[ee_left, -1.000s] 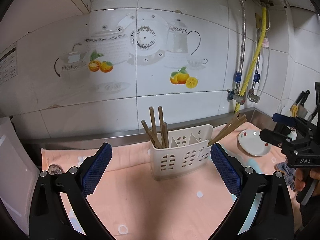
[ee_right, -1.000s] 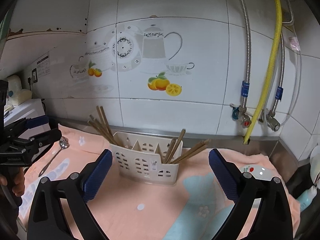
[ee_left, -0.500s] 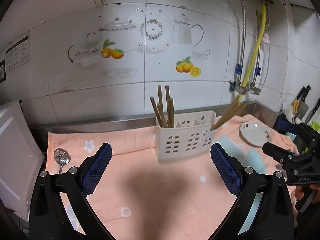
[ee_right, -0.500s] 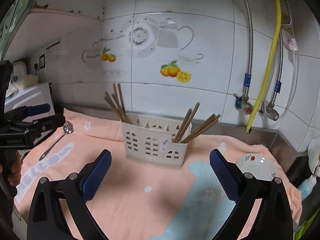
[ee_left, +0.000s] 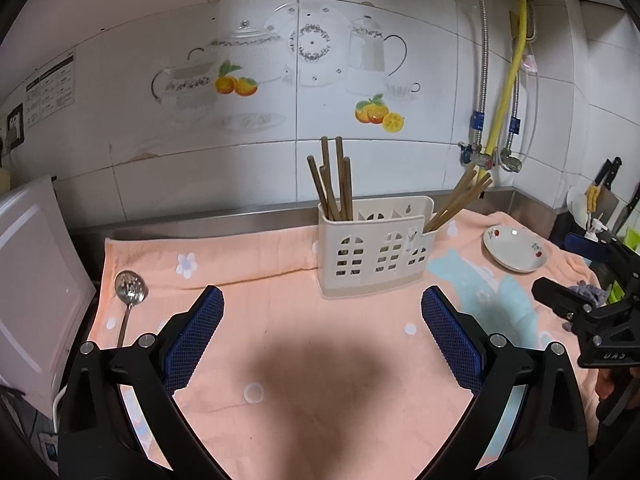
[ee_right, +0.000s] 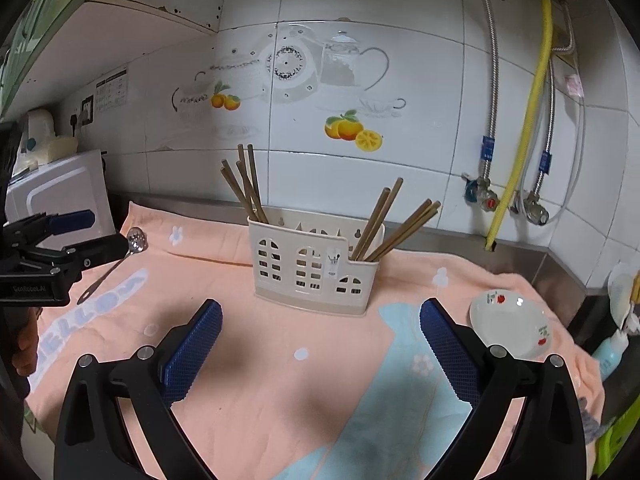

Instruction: Organize utensils

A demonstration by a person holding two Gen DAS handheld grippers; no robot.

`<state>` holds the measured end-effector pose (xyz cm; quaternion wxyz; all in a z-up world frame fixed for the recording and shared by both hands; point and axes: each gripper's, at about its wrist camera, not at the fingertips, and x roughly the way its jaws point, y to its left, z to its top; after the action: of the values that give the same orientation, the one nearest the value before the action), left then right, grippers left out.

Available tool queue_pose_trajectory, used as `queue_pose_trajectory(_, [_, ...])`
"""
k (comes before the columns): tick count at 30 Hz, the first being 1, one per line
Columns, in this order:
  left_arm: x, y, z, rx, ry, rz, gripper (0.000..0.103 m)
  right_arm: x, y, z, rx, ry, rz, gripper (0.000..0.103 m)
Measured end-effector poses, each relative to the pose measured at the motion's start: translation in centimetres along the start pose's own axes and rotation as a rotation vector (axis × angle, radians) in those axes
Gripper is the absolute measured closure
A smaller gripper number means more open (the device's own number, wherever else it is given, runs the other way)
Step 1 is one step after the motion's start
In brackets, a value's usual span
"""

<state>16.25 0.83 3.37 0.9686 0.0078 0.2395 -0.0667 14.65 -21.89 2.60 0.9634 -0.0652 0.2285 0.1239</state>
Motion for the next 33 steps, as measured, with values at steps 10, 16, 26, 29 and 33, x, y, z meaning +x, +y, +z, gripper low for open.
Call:
queue_pose_trajectory(10, [-0.8, 0.4, -1.7, -0.005, -0.002, 0.033, 0.005, -0.8, 0.5, -1.1, 0.02, -0.003, -0.003, 0.007])
queue_pose_trajectory(16, [-1.2, 0.8, -2.6, -0.019, 0.003, 0.007, 0.005, -0.7, 0.6, -1.7, 0.043, 0.008, 0.006, 0.007])
queue_pose_trajectory(26, [-1.2, 0.6, -3.4, -0.017, 0.022, -0.006, 0.005, -1.0, 0.5, -2.0, 0.067, 0.005, 0.015, 0.007])
queue_pose_trajectory(29, [-1.2, 0.5, -3.6, -0.017, 0.024, -0.011, 0.005, -1.1, 0.4, -2.1, 0.07, 0.005, 0.015, 0.007])
queue_pose_trajectory(33, [-1.3, 0.2, -3.7, -0.008, 0.024, -0.017, 0.005, -1.0, 0.4, -2.2, 0.077, 0.007, 0.019, 0.007])
